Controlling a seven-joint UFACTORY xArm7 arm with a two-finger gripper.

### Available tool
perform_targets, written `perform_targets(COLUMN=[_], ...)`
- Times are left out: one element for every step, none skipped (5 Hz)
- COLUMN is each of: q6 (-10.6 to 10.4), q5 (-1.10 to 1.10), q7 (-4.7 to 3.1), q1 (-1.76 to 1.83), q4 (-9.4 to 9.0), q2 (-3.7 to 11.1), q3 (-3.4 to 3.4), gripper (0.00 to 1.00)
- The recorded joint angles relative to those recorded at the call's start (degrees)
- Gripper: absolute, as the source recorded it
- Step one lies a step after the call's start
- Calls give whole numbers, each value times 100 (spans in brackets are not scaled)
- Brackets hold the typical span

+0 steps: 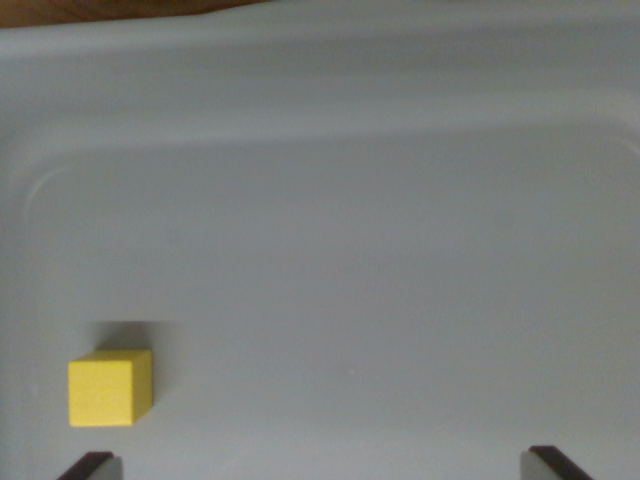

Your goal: Pick yellow cube

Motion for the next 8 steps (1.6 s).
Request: perform_targets(q6=[0,-227,-227,-472,-472,-728,-728,-994], q5=[0,-23,-23,-47,-47,-73,-73,-100], q7=[0,105,105,218,218,337,337,459], q1=[0,72,72,149,149,230,230,314], q4=[0,-135,-135,-280,-280,-432,-432,-590], q2=[0,141,141,293,293,452,452,617], q3=[0,50,50,104,104,161,161,219], gripper=[0,0,0,0,0,0,0,0])
